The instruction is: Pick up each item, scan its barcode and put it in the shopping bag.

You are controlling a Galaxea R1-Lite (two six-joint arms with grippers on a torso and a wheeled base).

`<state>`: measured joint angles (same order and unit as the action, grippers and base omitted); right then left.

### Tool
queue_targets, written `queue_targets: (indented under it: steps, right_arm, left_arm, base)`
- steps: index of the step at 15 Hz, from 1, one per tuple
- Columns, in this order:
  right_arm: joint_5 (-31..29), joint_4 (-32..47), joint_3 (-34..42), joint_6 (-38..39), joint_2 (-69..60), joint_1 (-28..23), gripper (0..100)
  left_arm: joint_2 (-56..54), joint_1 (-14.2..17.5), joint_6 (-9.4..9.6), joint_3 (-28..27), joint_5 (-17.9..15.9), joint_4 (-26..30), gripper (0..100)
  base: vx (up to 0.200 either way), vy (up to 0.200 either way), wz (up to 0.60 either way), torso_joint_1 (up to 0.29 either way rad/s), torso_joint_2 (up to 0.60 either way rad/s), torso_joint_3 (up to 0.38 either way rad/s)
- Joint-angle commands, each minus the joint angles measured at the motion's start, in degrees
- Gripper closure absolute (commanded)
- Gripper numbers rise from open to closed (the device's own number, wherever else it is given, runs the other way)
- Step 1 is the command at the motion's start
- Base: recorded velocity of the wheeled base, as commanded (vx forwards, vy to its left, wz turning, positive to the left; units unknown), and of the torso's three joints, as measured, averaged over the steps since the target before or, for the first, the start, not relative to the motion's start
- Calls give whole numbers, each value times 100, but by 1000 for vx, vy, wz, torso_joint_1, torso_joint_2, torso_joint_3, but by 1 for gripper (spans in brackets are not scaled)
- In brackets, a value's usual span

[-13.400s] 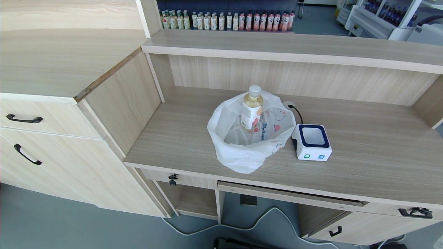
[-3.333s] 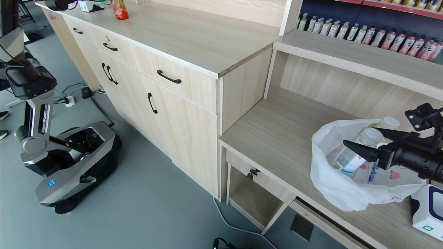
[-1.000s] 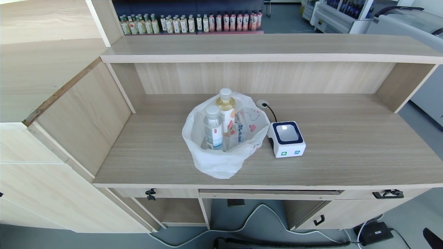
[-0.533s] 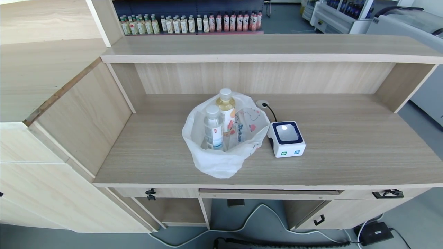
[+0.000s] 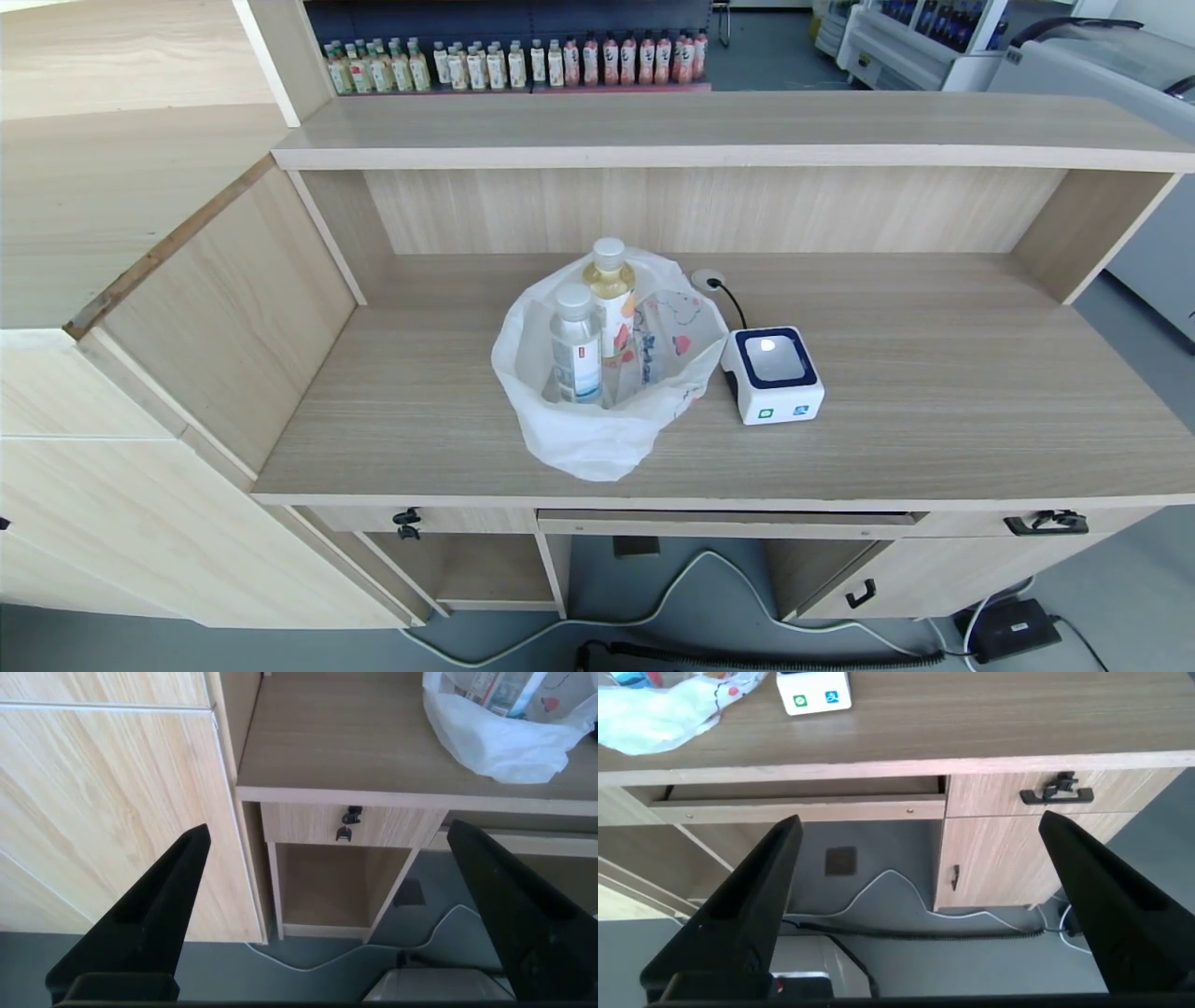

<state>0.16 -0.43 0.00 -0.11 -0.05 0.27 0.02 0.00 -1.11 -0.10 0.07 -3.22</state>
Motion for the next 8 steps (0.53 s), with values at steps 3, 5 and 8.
queue_targets:
  steps: [3, 5, 8]
  right_arm:
    - [-7, -1, 0, -7, 14, 0, 0]
    - [2, -1, 0, -7, 14, 0, 0]
    - [11, 8, 0, -42, 5, 0, 0]
  left_arm:
    - [-2, 0, -3, 1, 1, -3, 0]
    - [-2, 0, -3, 1, 1, -3, 0]
    - [-2, 0, -3, 1, 1, -3, 0]
  base:
    - [0, 0, 0, 0, 0, 0]
    - [0, 0, 0, 0, 0, 0]
    - [0, 0, 0, 0, 0, 0]
